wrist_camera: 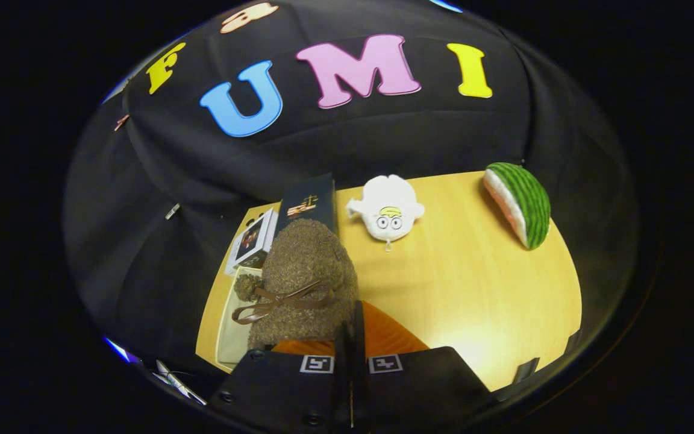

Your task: Open the storage box then place both shoes into the box .Put the left shoe in first, then the right shoe, with the right side of both shoes facing outward in a uniform manner.

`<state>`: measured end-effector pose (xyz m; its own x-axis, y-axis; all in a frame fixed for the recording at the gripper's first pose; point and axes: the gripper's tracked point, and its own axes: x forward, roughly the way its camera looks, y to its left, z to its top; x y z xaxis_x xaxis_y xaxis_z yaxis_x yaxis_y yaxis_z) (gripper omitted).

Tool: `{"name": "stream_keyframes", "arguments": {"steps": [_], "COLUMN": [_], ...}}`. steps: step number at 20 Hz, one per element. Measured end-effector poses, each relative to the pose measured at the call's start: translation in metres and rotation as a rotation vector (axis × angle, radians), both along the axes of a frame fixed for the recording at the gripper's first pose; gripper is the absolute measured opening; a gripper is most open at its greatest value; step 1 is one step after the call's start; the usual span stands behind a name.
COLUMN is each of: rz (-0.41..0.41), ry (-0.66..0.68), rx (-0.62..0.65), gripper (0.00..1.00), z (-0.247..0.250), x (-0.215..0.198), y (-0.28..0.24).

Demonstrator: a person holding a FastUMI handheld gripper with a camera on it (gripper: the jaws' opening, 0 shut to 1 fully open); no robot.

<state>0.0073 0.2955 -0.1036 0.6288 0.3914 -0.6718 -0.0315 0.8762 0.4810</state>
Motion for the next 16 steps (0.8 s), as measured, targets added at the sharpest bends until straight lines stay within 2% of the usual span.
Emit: {"name": "stream_keyframes", "arguments": {"steps": [3, 6, 11, 16], "rz": [0.024, 0.045, 0.007, -0.008], "ry": [0.055, 0.076, 0.127, 0.113], "rx": [-0.014, -0.096, -0.236, -0.349], "gripper": [0.06, 0.07, 0.07, 0.08], "z": [-0.012, -0.037, -0.082, -0.101], "x": [-0.007, -0.008, -0.012, -0.005], "y": [0.056, 0.09, 0.104, 0.1]}}
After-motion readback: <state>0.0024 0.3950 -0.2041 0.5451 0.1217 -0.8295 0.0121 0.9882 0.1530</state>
